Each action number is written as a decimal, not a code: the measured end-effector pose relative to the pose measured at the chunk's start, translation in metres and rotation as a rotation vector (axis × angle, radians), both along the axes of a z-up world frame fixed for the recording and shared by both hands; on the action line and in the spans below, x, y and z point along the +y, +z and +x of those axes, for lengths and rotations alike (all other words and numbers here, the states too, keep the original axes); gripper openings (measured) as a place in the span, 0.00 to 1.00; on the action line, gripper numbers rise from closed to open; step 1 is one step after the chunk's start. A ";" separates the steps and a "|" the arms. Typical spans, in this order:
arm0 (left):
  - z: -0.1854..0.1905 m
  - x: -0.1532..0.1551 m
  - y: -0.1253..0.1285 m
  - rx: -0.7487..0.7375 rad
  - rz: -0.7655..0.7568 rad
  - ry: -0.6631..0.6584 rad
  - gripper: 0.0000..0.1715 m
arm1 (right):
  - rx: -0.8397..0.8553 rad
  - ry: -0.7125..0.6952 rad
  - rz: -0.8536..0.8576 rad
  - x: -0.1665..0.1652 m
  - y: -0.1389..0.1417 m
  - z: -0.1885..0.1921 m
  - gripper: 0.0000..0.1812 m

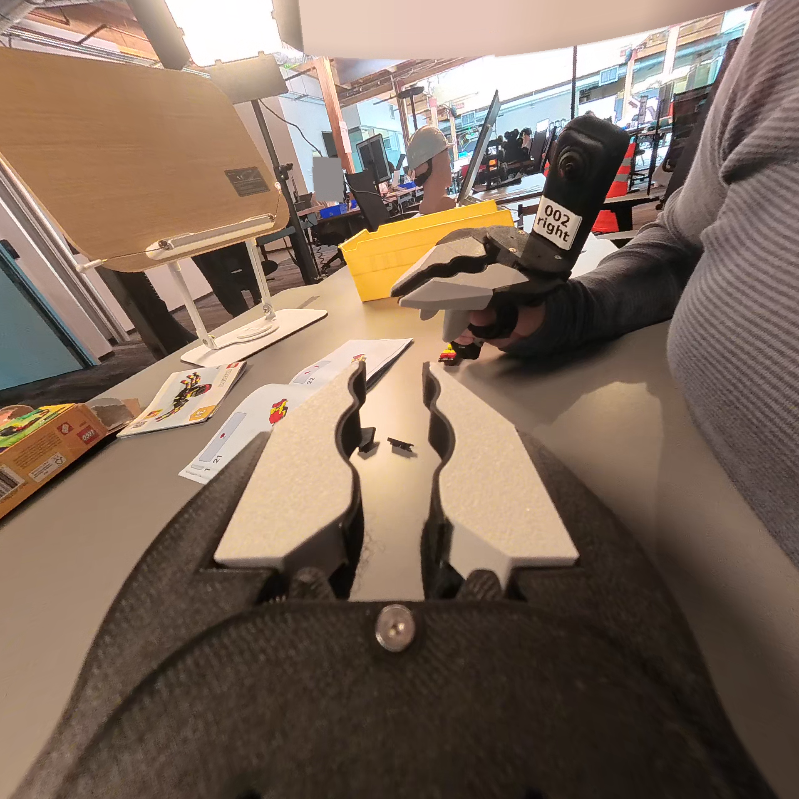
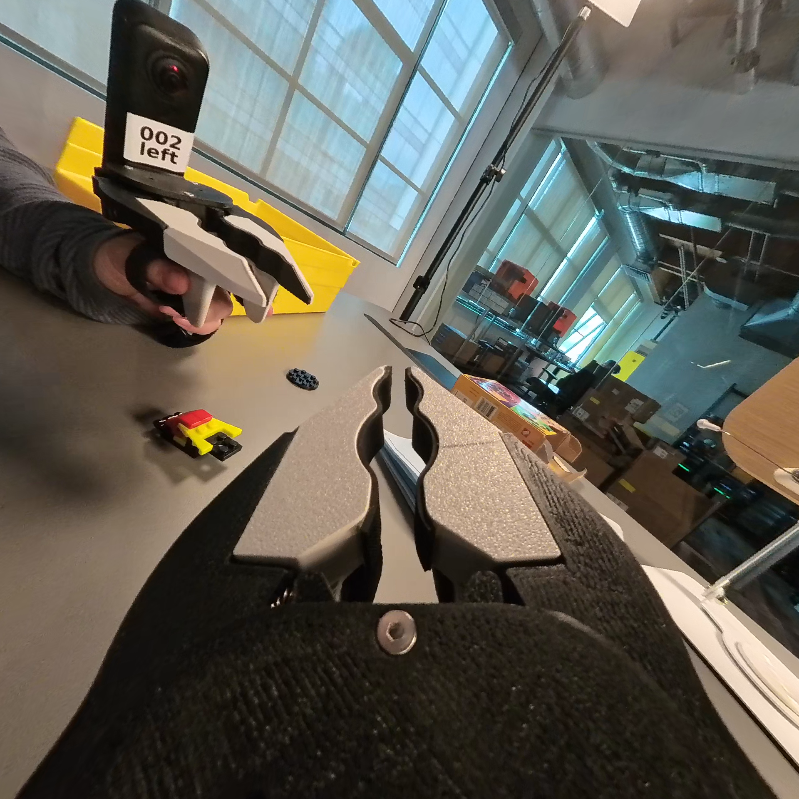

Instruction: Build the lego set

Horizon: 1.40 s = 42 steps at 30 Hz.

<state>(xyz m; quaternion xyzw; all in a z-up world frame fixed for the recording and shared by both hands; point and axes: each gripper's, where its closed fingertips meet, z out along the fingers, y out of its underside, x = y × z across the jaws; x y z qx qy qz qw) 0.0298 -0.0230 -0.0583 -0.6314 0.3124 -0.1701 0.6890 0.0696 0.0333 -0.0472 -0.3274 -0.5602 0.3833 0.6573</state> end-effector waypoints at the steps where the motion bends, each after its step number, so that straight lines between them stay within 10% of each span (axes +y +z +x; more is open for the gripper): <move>1: 0.000 0.000 0.000 0.000 0.000 0.000 0.14 | 0.000 0.000 0.000 0.000 0.000 0.000 0.02; 42: -0.001 0.001 -0.001 0.007 -0.001 0.011 0.14 | -0.017 0.024 0.086 -0.016 -0.003 -0.001 0.02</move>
